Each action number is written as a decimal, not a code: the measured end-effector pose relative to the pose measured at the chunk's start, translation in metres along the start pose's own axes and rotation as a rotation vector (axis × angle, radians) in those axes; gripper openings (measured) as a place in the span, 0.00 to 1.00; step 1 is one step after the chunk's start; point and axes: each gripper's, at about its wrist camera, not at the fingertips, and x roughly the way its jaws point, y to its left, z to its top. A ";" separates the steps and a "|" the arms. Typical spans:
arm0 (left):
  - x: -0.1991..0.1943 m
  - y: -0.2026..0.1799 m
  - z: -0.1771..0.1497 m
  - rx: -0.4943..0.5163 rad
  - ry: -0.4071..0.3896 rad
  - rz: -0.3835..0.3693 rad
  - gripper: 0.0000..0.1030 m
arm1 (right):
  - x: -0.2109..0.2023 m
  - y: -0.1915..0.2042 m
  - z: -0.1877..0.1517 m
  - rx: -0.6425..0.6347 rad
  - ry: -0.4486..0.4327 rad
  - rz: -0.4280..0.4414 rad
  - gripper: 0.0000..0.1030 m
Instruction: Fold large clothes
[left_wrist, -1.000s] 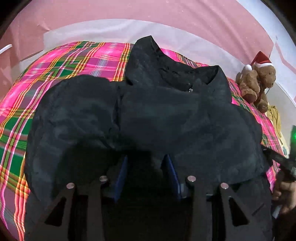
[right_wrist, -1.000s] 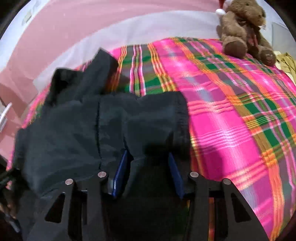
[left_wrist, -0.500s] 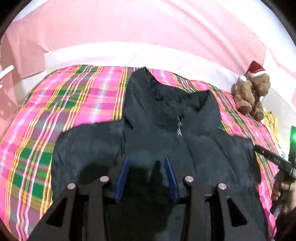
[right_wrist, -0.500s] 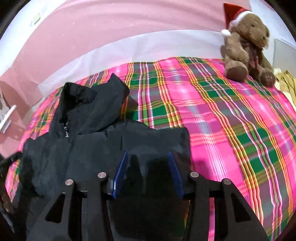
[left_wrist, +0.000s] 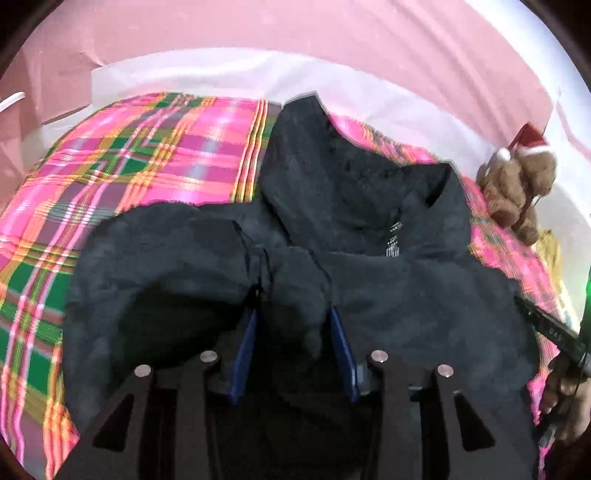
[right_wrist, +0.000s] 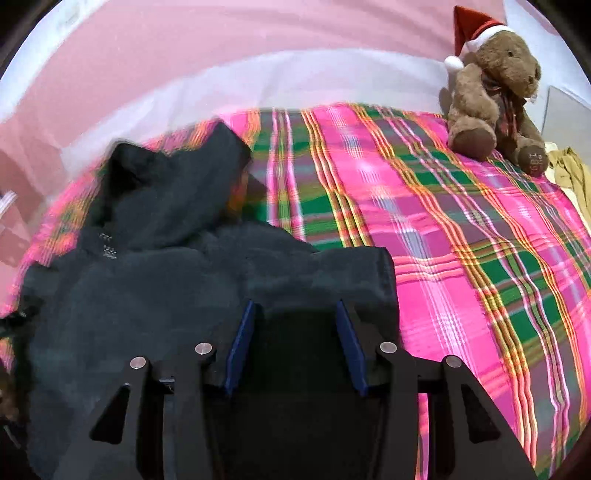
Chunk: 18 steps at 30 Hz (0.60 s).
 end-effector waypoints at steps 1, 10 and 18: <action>-0.012 -0.002 -0.001 0.011 -0.016 -0.015 0.40 | -0.009 0.001 -0.003 -0.001 0.000 0.011 0.45; 0.008 -0.008 -0.032 0.087 0.058 0.045 0.43 | 0.019 0.014 -0.041 -0.077 0.112 0.010 0.45; -0.012 -0.011 -0.034 0.050 0.053 0.069 0.42 | -0.026 0.012 -0.040 -0.021 0.066 0.022 0.45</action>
